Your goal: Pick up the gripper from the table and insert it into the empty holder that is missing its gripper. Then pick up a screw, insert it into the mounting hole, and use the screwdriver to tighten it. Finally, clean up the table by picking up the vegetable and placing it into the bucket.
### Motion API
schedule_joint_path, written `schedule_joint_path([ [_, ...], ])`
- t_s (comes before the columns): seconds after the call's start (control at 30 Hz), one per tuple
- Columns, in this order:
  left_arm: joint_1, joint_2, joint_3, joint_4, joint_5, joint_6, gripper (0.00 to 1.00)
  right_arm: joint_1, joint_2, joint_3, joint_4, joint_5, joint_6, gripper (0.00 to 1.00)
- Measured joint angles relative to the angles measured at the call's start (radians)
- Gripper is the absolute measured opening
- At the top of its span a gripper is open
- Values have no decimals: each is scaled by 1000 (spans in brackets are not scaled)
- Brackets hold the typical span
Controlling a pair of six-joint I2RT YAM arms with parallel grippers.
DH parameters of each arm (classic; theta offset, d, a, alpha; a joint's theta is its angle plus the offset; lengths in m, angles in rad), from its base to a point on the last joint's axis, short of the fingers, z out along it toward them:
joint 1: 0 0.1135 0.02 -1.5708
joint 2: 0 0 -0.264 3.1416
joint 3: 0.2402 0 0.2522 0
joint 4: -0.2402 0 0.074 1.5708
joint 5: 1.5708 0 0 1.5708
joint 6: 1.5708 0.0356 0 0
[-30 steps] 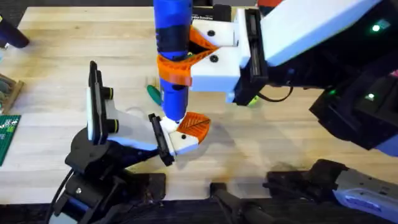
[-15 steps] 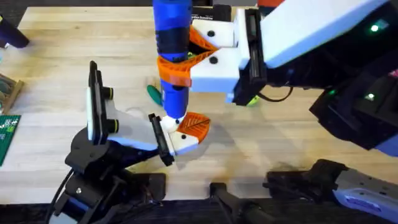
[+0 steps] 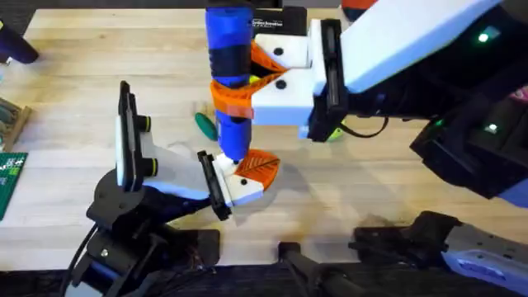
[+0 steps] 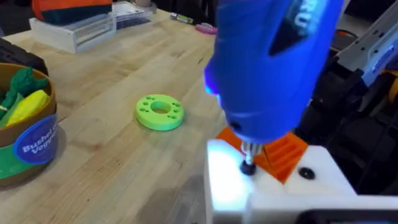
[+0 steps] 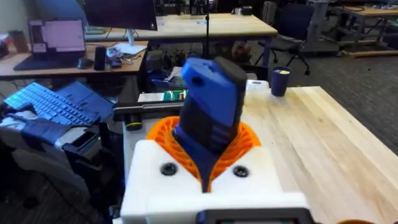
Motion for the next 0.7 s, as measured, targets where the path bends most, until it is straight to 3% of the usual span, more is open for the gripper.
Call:
schedule_joint_path([
  [0.7, 0, 0, 0, 0, 1, 0, 4, 0, 0, 0, -12, 1, -1, 29],
])
